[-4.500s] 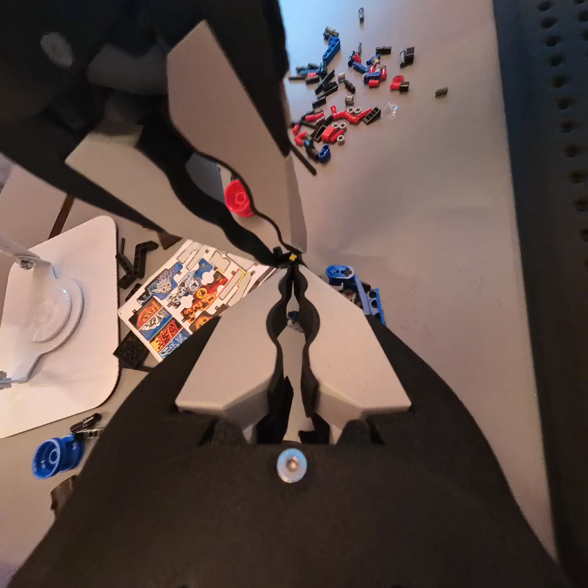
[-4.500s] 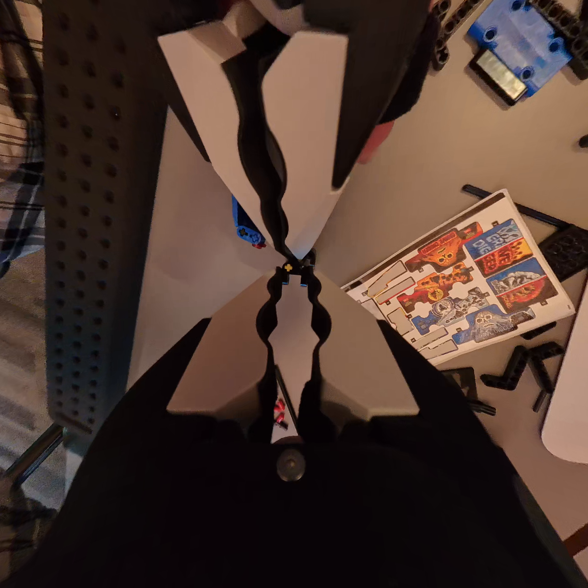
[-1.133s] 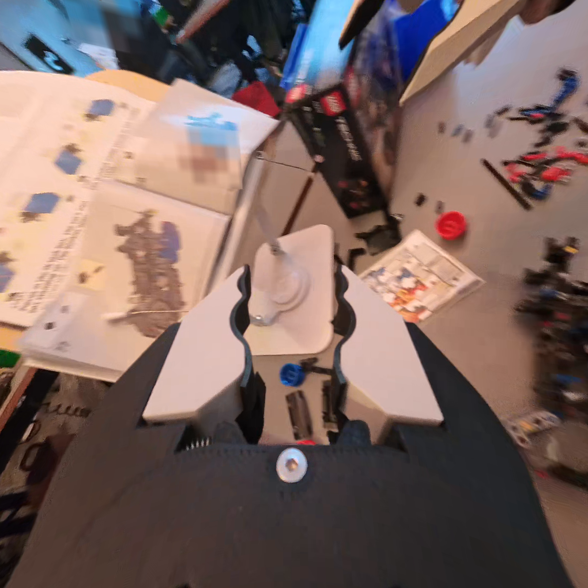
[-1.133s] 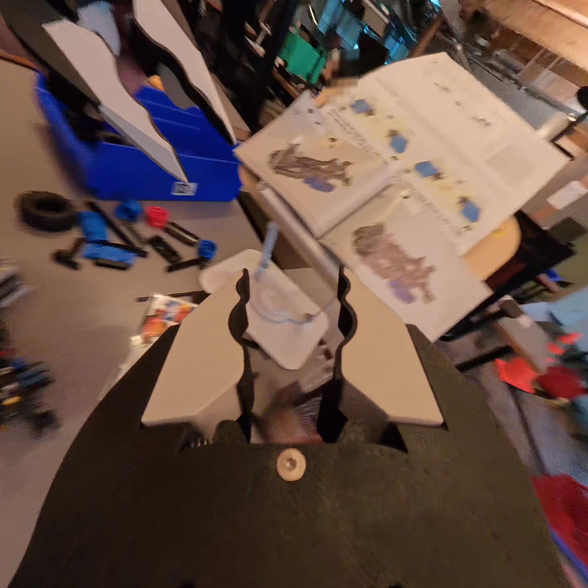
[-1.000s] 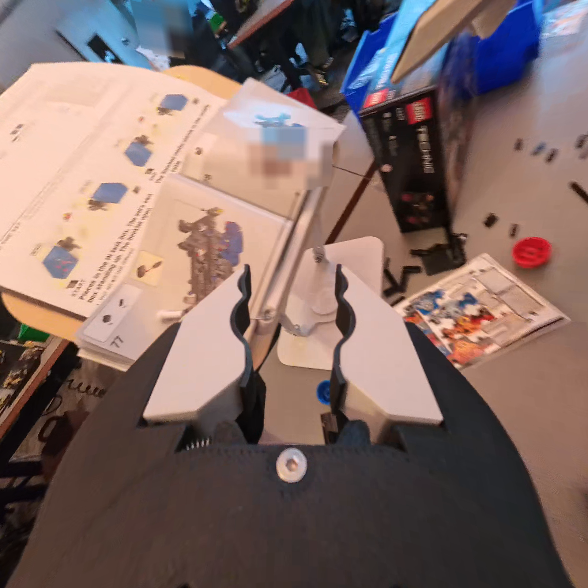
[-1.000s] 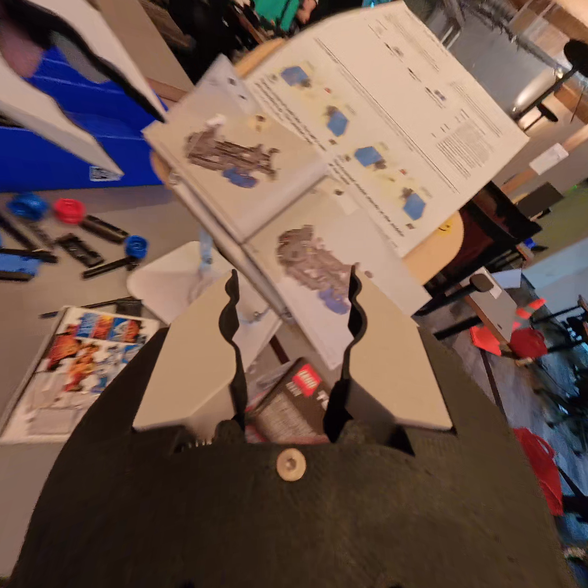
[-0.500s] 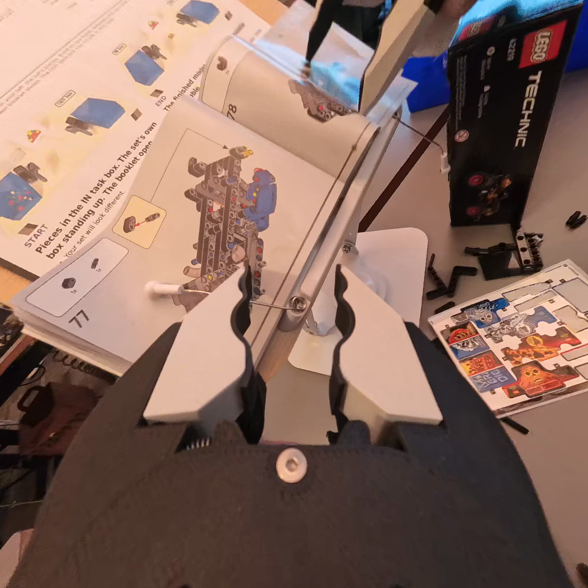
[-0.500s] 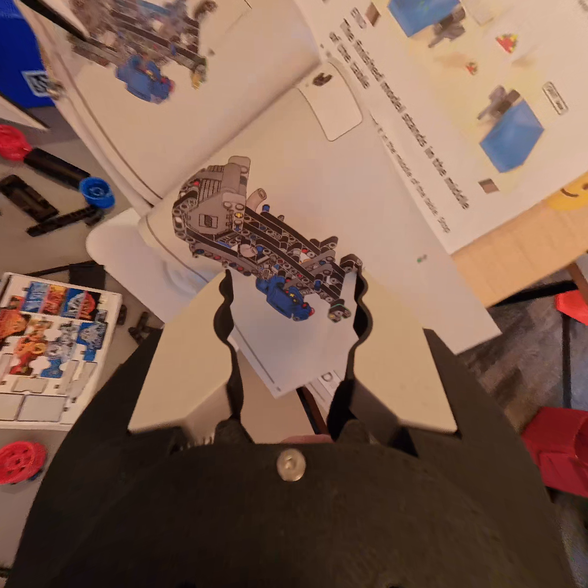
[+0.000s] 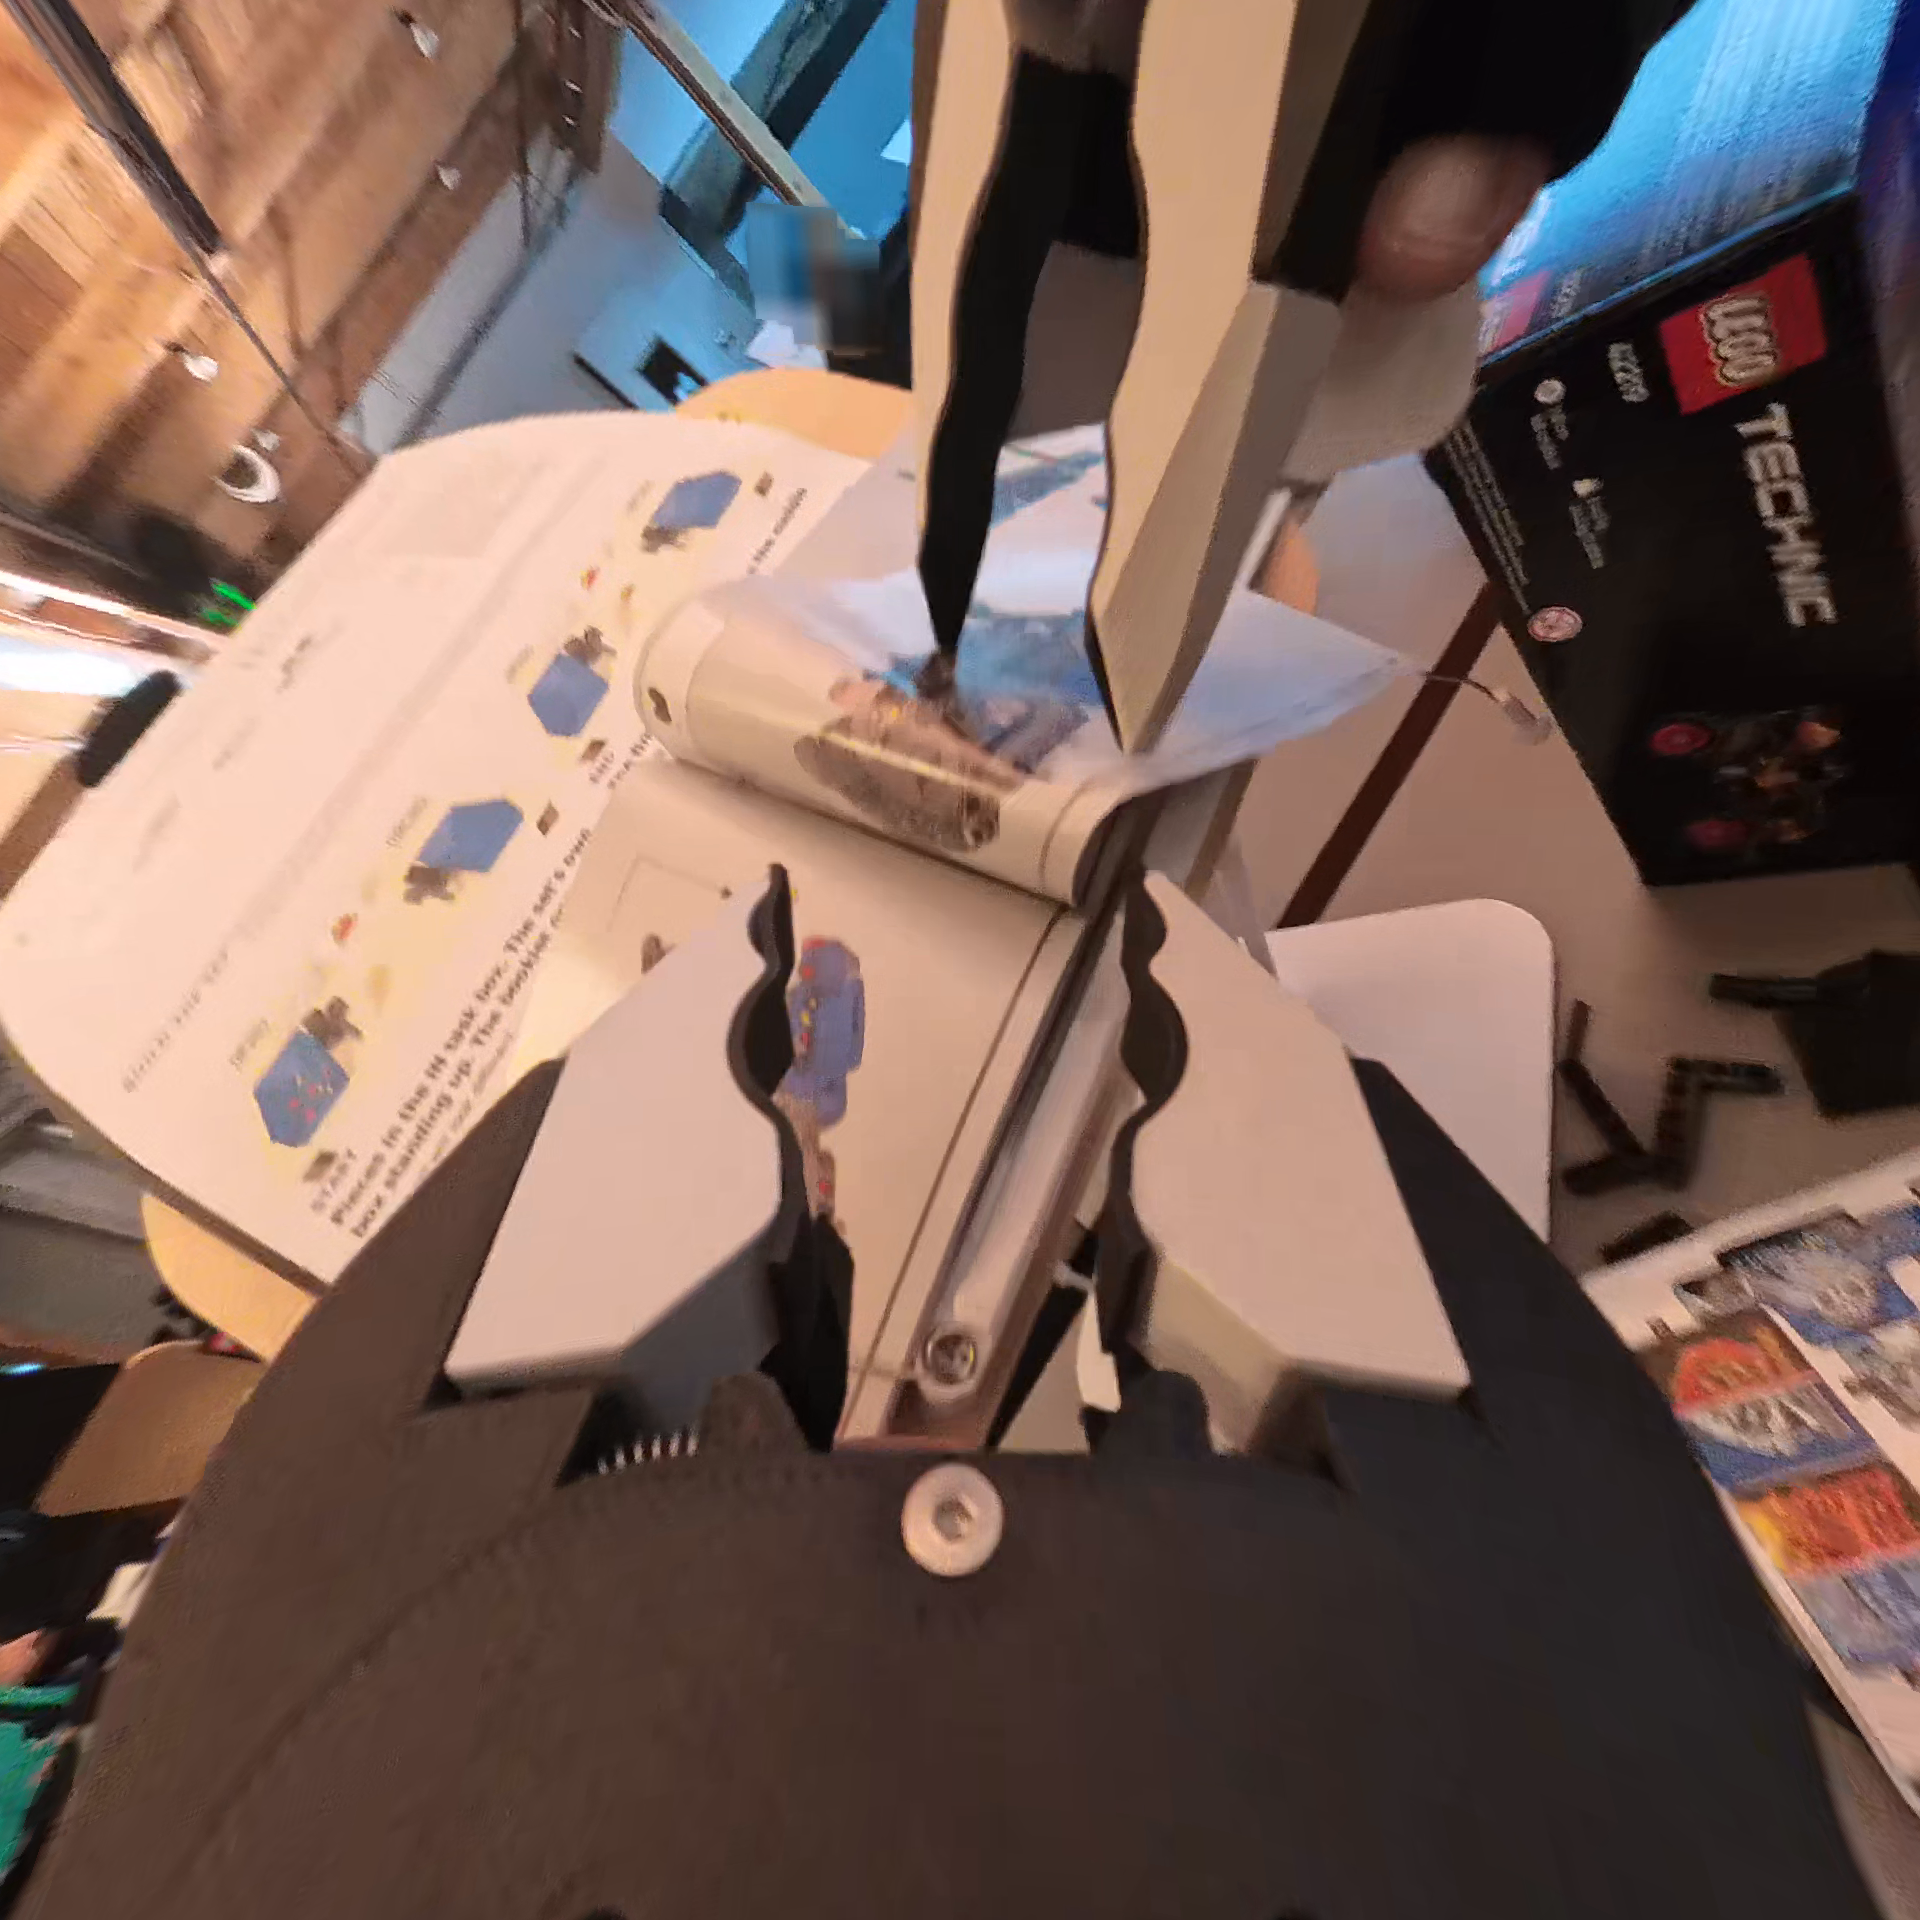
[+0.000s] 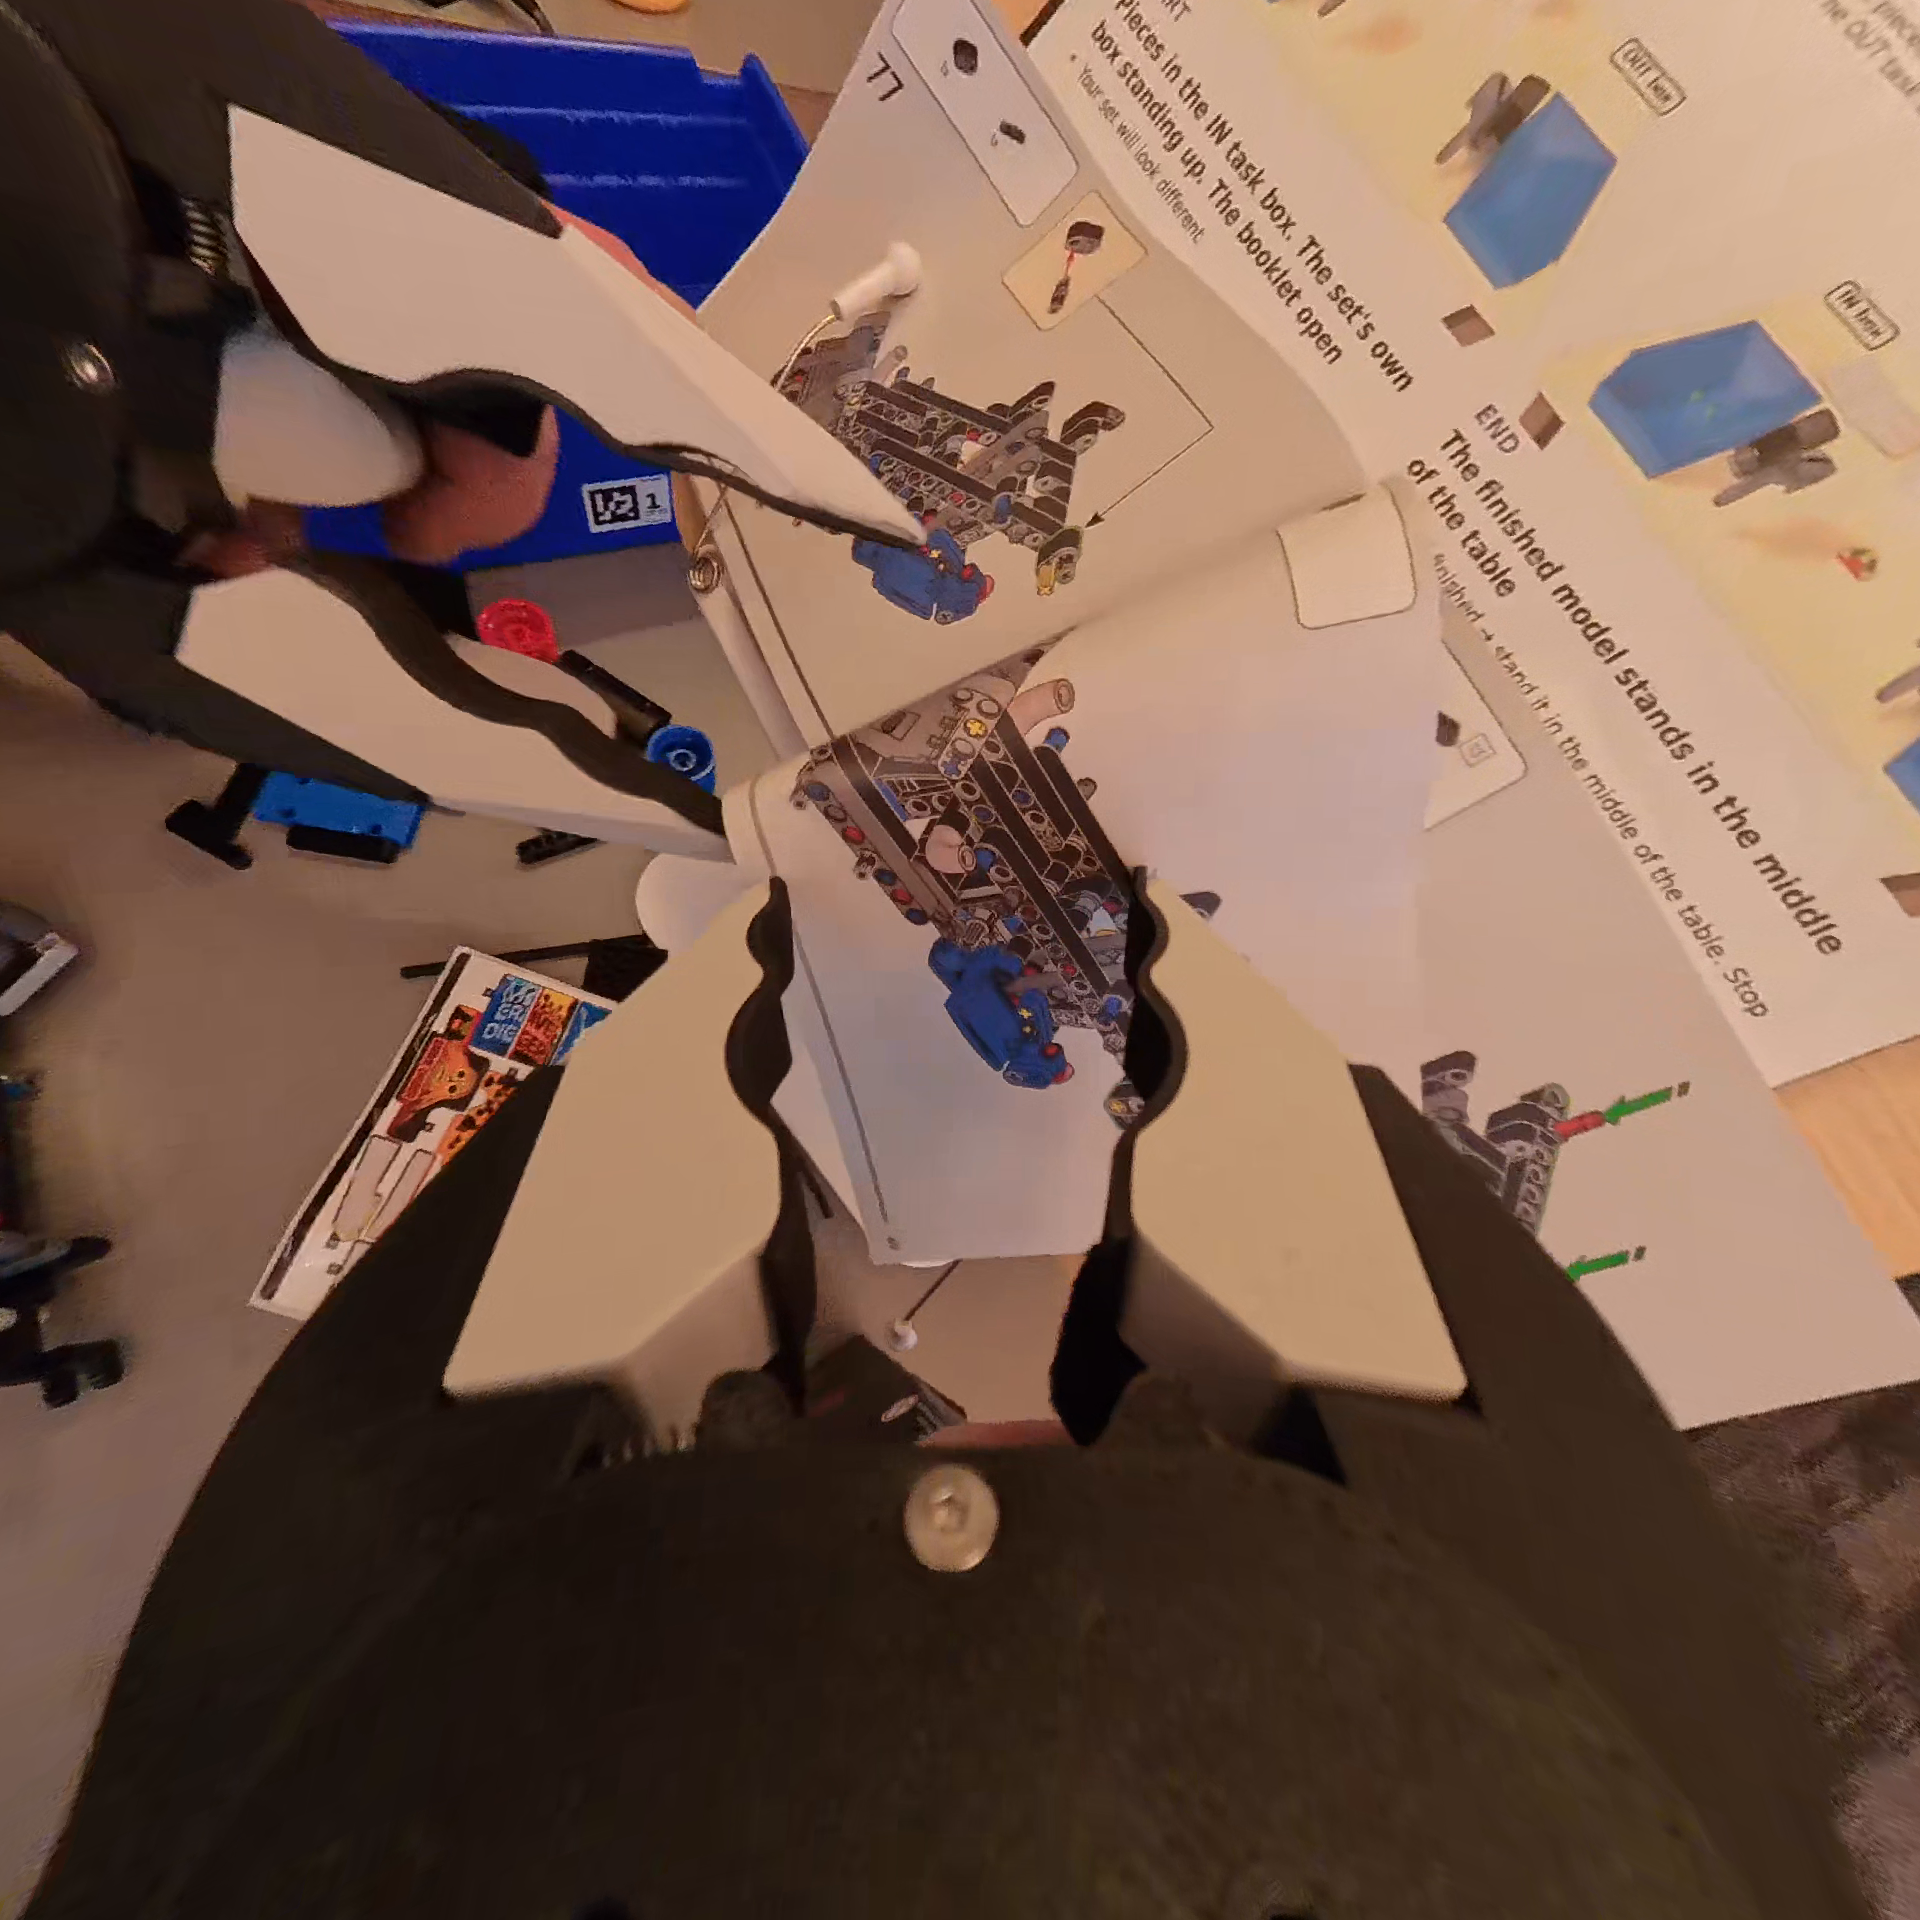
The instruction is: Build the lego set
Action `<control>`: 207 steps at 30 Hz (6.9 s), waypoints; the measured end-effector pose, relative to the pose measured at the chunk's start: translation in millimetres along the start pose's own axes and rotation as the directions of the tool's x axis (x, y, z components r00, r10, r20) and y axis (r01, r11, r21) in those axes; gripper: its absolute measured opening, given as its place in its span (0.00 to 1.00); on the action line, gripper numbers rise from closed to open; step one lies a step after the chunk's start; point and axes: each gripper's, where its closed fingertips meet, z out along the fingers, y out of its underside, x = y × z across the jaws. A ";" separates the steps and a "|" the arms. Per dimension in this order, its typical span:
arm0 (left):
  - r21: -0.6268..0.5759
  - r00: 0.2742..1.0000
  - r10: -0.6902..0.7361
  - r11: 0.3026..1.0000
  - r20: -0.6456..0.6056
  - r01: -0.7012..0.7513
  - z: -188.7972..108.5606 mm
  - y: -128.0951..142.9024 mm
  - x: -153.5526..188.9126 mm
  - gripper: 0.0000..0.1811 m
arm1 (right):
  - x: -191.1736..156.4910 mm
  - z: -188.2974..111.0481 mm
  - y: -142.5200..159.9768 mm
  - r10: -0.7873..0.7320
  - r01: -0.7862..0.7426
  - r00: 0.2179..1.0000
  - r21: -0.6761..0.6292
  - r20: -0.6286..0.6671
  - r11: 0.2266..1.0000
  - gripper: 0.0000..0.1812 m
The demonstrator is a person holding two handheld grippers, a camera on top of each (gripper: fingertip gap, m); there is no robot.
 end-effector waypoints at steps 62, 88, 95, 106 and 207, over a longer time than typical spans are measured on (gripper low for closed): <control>0.225 0.601 -0.782 0.564 -0.164 0.795 -46.2 65.2 -78.7 0.09 | 3.3 -1.0 29.5 -0.269 0.159 0.917 -0.349 -0.294 0.924 0.00; 0.186 0.623 -0.763 0.596 -0.172 0.781 -38.1 90.1 -87.9 0.00 | -65.5 115.2 -51.0 -0.049 0.052 0.995 0.035 -0.093 0.998 0.02; 0.191 0.626 -0.765 0.599 -0.151 0.778 -36.8 92.4 -90.6 0.00 | -70.7 116.4 -50.3 -0.346 0.350 0.925 -0.006 -0.160 0.937 0.00; 0.184 0.606 -0.777 0.579 -0.173 0.795 -37.8 94.0 -92.3 0.00 | -72.6 116.3 -49.2 -0.651 0.652 0.721 -0.088 -0.236 0.753 0.00; 0.213 0.789 -0.542 0.768 -0.288 0.605 -138.6 -0.7 -97.5 0.27 | -113.1 -41.1 -29.7 -0.043 0.099 0.959 0.189 -0.279 0.977 0.11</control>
